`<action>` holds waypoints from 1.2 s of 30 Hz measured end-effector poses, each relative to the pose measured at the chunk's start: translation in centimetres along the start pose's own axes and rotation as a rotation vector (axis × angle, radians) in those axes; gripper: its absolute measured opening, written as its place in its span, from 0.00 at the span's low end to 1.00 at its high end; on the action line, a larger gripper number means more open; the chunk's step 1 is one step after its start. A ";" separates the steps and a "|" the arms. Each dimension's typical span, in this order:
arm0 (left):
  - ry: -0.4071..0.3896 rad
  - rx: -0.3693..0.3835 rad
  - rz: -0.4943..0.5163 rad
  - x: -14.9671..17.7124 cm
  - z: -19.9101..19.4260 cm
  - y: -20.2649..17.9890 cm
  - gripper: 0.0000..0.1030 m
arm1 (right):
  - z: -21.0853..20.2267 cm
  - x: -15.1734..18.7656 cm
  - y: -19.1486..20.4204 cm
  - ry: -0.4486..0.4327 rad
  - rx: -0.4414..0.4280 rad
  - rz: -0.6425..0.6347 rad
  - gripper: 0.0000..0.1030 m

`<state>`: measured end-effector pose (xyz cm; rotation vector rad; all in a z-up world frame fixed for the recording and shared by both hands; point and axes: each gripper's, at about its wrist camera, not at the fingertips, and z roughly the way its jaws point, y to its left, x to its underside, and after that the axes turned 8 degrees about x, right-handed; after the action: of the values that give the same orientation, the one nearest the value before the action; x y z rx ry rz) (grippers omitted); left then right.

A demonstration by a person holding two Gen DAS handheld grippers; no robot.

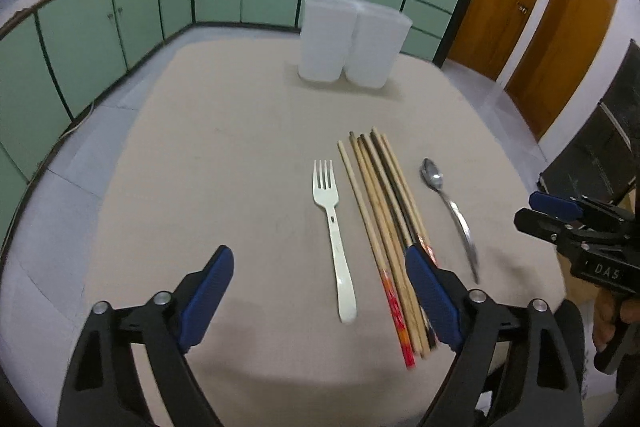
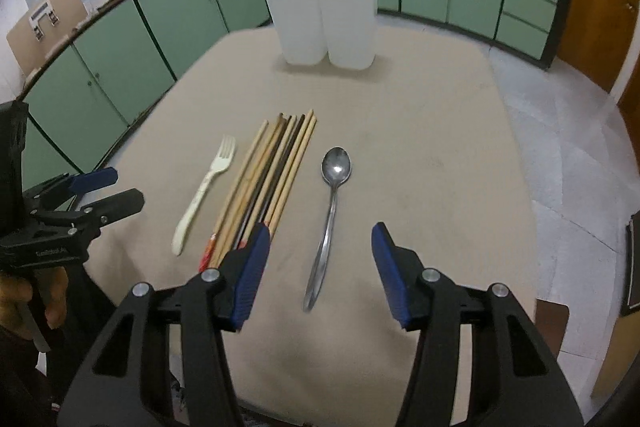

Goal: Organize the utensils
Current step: 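Move the left tool to the white fork while the right tool moves to the metal spoon, then close the left tool on the white fork while the right tool closes on the spoon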

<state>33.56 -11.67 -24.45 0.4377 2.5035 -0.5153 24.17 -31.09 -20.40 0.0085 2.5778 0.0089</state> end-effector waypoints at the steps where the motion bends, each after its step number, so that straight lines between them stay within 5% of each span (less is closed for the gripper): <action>1: 0.017 0.000 0.004 -0.3 0.9 0.0 0.81 | 1.1 -0.5 -0.1 0.021 -0.010 -0.003 0.50; 9: 0.191 -0.012 0.044 -2.0 6.4 1.1 0.65 | 7.1 -2.6 -0.6 0.128 -0.045 -0.065 0.42; 17: 0.259 -0.028 0.087 -3.4 9.2 0.9 0.64 | 9.0 -3.8 -0.1 0.179 -0.046 -0.116 0.40; 20: 0.256 -0.055 0.121 -3.4 9.2 0.4 0.60 | 9.1 -4.2 0.0 0.179 -0.033 -0.139 0.36; 26: 0.219 -0.019 0.116 -3.3 8.3 1.1 0.23 | 9.0 -4.6 -0.6 0.180 -0.021 -0.162 0.23; 32: 0.165 0.036 0.124 -3.5 7.4 1.5 0.22 | 8.2 -4.6 -1.4 0.179 -0.027 -0.172 0.19; 36: 0.129 0.020 0.142 -3.5 6.6 1.7 0.22 | 9.1 -5.1 -1.1 0.184 -0.017 -0.171 0.30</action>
<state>39.96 -13.83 -28.02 0.6710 2.5675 -0.4701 33.38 -32.21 -25.41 -0.2288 2.7531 -0.0330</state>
